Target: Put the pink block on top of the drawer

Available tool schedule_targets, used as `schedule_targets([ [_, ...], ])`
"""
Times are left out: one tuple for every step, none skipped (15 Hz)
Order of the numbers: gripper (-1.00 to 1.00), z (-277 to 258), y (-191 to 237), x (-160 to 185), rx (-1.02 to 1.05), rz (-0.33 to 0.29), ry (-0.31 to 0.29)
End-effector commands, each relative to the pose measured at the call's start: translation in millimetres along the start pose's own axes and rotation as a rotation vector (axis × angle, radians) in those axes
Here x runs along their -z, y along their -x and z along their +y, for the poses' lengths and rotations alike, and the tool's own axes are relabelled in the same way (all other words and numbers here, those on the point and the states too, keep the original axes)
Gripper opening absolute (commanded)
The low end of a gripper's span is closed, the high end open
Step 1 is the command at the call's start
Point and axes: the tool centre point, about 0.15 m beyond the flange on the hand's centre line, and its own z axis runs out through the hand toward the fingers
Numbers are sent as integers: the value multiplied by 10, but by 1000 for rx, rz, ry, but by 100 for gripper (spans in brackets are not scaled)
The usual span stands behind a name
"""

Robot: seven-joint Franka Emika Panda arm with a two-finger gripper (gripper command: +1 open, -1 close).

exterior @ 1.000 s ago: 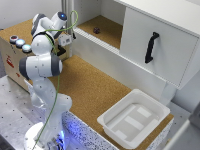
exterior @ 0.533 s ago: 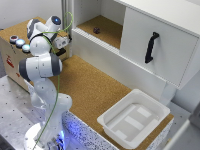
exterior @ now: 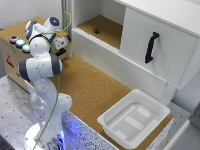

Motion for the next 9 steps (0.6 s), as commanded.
schedule_targets([
  [100, -249, -285, 548, 53, -168, -42],
  [100, -276, -310, 579, 72, -217, -41],
  [100, -289, -311, 607, 92, -246, -38],
  [100, -295, -299, 616, 119, -292, -26],
  [100, -269, -264, 597, 140, -366, -11],
  [100, -223, -234, 578, 141, -405, 2],
  [100, -128, -197, 561, 125, -445, 13],
  [100, -37, -172, 558, 104, -471, 16],
  [100, 40, -140, 553, 85, -510, 23],
])
